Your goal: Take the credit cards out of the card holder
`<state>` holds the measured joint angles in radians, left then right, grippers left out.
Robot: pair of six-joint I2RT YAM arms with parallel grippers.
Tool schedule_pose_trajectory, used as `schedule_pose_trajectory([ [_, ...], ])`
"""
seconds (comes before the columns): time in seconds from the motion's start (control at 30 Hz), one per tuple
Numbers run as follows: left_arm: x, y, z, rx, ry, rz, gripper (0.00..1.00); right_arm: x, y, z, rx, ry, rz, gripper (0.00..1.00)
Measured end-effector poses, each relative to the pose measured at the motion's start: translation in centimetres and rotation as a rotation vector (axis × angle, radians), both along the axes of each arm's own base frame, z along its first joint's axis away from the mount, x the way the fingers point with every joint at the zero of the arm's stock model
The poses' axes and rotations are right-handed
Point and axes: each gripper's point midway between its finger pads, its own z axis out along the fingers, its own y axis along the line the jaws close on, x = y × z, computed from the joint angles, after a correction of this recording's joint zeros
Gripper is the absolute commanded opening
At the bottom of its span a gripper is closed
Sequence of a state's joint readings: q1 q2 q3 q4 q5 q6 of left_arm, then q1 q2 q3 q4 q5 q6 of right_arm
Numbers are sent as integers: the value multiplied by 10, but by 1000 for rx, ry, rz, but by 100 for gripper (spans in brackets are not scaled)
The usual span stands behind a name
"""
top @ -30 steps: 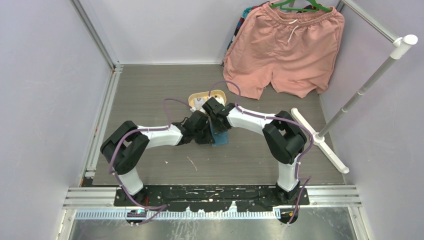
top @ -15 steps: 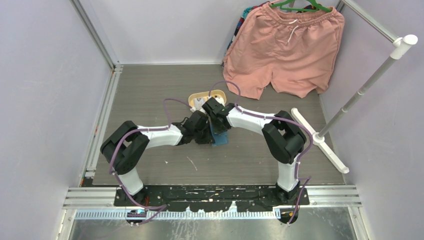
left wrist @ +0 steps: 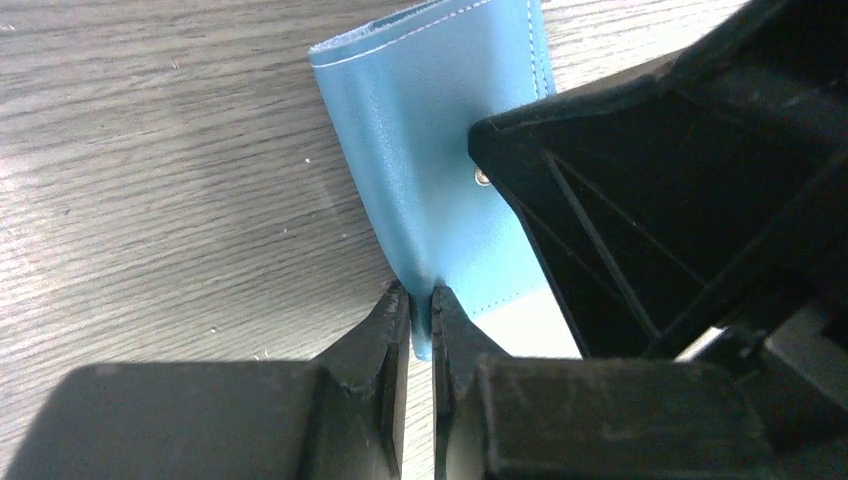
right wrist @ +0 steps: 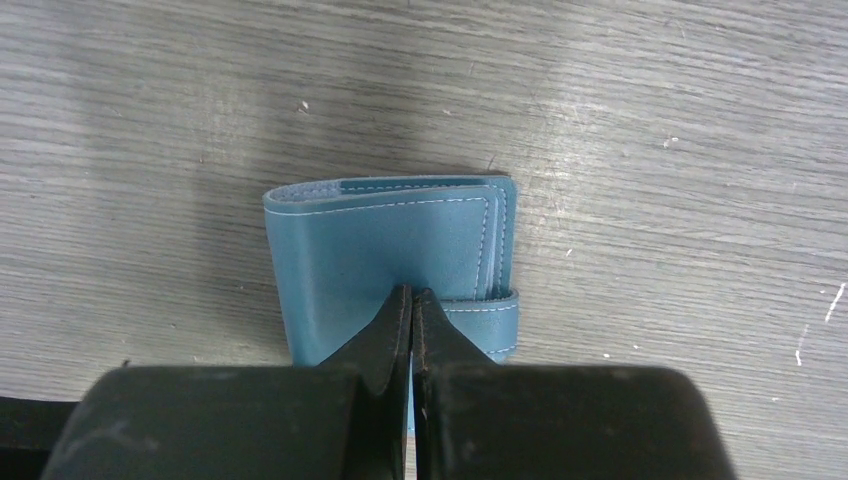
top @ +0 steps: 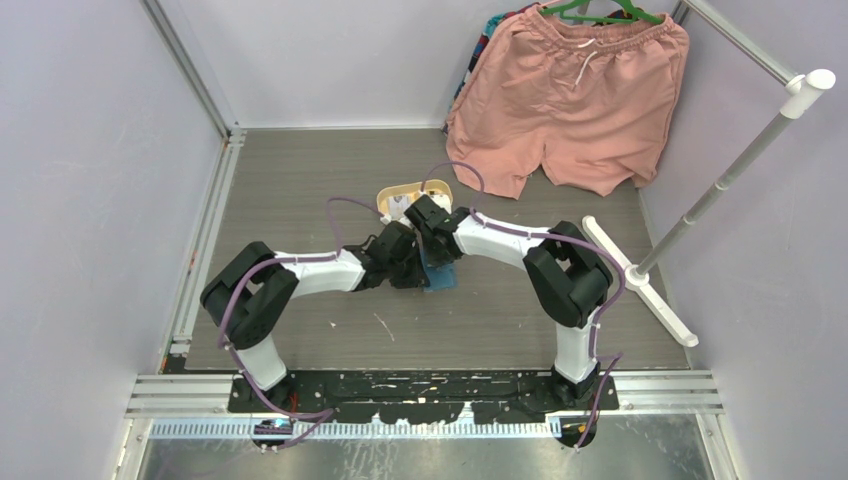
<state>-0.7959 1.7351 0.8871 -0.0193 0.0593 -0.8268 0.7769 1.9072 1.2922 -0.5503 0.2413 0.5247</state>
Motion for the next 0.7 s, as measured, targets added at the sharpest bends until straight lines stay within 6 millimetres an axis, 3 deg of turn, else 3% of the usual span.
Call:
schedule_pose_trajectory([
  [0.7, 2, 10, 1, -69, 3, 57, 0, 8, 22, -3, 205, -16, -110, 1],
])
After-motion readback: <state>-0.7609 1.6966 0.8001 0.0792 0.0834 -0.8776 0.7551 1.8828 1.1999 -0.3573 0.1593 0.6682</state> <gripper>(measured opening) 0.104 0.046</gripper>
